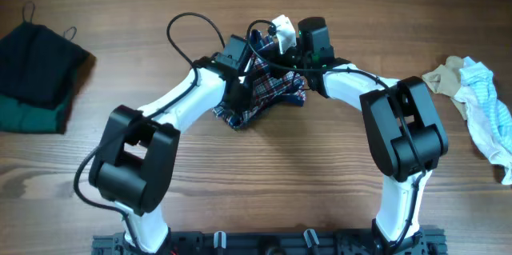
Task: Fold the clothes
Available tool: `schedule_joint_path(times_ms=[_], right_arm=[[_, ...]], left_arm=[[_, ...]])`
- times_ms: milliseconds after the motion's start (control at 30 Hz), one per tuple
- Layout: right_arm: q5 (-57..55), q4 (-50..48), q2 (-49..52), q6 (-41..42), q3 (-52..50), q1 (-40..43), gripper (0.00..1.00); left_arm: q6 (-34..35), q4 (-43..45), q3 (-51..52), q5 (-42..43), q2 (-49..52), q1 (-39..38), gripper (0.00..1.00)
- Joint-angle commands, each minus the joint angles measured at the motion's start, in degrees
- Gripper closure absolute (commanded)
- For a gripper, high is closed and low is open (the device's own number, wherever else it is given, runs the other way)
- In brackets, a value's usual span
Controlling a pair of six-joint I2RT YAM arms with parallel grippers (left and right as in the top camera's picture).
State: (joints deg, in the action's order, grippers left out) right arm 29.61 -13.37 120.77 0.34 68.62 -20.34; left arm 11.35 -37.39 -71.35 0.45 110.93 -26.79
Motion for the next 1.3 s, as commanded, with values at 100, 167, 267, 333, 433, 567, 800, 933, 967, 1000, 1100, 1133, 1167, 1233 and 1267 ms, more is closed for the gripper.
schedule_joint_path(times_ms=[100,167,267,333,433,567,800,933,967,1000,1100,1133,1167,1233,1267], right_arm=[[0.04,0.55,1.6,1.38,0.17,-0.37,0.96],[0.04,0.52,1.6,1.38,0.17,-0.37,0.96],[0.04,0.61,1.6,1.36,0.17,-0.37,0.96],[0.04,0.72,1.6,1.31,0.17,-0.37,0.96],[0.07,0.7,1.6,1.18,0.15,-0.37,0.96],[0.07,0.76,1.6,1.16,0.15,-0.37,0.96],[0.07,0.9,1.6,1.18,0.15,-0.37,0.96],[0.07,1.01,1.6,1.22,0.15,-0.37,0.96],[0.07,0.96,1.6,1.22,0.15,-0.37,0.96],[0.07,0.94,1.6,1.22,0.17,-0.37,0.96],[0.09,0.98,1.6,1.29,0.17,-0.37,0.95],[0.07,1.01,1.6,1.31,0.15,-0.37,0.96],[0.09,1.01,1.6,1.31,0.17,-0.37,0.96],[0.11,0.98,1.6,1.31,0.17,-0.39,0.96],[0.11,1.01,1.6,1.31,0.15,-0.39,0.96]], left_arm=[[2.8,-3.56,2.16,-1.16,9.27,1.95,0.96],[2.89,-8.0,-2.16,-1.11,4.46,1.95,0.96],[7.98,-11.56,-6.93,-1.16,-5.57,3.02,0.9],[10.69,-13.05,-6.93,-1.16,-9.44,5.68,0.89],[11.67,-13.07,-5.2,-1.16,-8.66,9.29,0.87],[12.09,-4.48,1.22,-0.28,-2.16,11.72,0.82],[12.11,-5.25,2.56,1.46,1.14,12.68,0.96],[12.04,-6.82,-0.42,1.4,-9.35,13.18,0.79],[11.39,-6.8,-0.42,1.14,-12.0,13.7,0.33],[11.39,-6.75,-0.42,1.16,-12.17,14.03,0.15],[7.34,-5.35,-0.2,1.42,-9.92,14.82,0.0],[6.82,-4.5,-0.17,1.44,-8.35,15.13,0.0],[6.84,-3.5,-0.17,1.49,-6.51,15.41,0.0],[4.9,-0.76,-0.17,2.84,-3.15,15.52,0.0],[3.08,0.74,-0.17,4.52,-1.31,15.52,0.0]])
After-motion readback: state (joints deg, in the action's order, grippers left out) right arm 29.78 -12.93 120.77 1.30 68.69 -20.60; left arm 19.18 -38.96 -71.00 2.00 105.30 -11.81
